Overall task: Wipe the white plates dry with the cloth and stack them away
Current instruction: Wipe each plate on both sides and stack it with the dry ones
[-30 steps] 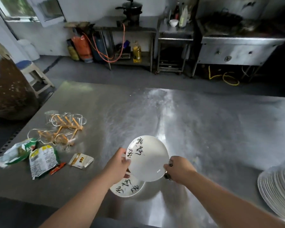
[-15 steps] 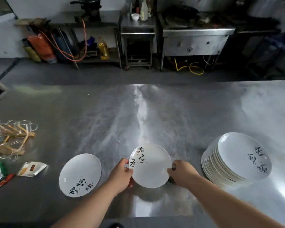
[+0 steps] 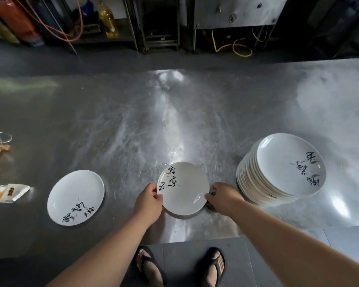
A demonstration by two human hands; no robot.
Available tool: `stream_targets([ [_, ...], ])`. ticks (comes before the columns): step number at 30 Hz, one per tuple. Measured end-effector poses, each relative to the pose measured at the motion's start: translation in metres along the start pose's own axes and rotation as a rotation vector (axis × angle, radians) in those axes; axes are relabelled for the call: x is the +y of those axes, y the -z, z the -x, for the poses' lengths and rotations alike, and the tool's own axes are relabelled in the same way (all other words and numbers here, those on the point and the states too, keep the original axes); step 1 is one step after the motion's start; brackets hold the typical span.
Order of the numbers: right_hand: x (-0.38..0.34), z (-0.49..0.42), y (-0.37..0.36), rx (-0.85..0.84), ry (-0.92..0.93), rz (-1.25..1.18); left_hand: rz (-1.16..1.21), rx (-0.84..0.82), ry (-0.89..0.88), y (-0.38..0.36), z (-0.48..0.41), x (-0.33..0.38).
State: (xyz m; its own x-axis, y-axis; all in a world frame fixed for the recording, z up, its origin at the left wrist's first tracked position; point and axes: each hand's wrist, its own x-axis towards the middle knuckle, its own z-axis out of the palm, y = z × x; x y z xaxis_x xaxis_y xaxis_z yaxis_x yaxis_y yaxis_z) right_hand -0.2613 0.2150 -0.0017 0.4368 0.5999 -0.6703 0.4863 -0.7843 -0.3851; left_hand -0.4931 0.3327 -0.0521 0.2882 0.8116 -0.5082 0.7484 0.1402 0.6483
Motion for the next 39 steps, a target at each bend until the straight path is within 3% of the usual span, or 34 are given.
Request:
stream_targets([
  [6, -0.005, -0.002, 0.005, 0.103, -0.006, -0.223, 0.052, 0.046, -0.055, -0.002, 0.005, -0.008],
  [9, -0.022, 0.001, 0.015, 0.129, 0.037, -0.245, -0.133, 0.141, -0.138, 0.001, 0.011, -0.013],
  [12, -0.044, 0.002, 0.020, 0.124, 0.089, -0.251, -0.378, 0.270, -0.338, -0.003, 0.012, -0.023],
  [16, -0.060, 0.004, 0.021, 0.125, 0.193, -0.344, -0.606, 0.175, -0.459, -0.011, 0.002, -0.042],
  [20, -0.055, -0.011, 0.011, 0.180, 0.234, -0.152, -0.697, 0.137, -0.497, -0.016, -0.003, -0.048],
  [23, -0.054, -0.025, 0.002, 0.069, 0.220, -0.186, -0.731, 0.122, -0.488, -0.016, -0.003, -0.050],
  [26, -0.052, -0.041, -0.012, 0.070, 0.347, 0.040, -0.758, 0.108, -0.468, -0.017, -0.005, -0.049],
  [30, -0.038, -0.049, -0.035, 0.358, 0.806, 0.477, -0.810, 0.091, -0.439, -0.017, -0.004, -0.048],
  [33, -0.020, -0.045, -0.041, 0.225, 1.069, 0.647, -0.820, 0.092, -0.435, -0.016, -0.003, -0.047],
  [36, -0.012, -0.054, -0.040, 0.077, 1.019, 0.920, -0.803, 0.087, -0.438, -0.016, -0.004, -0.046],
  [39, -0.032, -0.065, -0.037, 0.035, 0.851, 0.952, -0.806, 0.084, -0.431, -0.017, -0.004, -0.046],
])
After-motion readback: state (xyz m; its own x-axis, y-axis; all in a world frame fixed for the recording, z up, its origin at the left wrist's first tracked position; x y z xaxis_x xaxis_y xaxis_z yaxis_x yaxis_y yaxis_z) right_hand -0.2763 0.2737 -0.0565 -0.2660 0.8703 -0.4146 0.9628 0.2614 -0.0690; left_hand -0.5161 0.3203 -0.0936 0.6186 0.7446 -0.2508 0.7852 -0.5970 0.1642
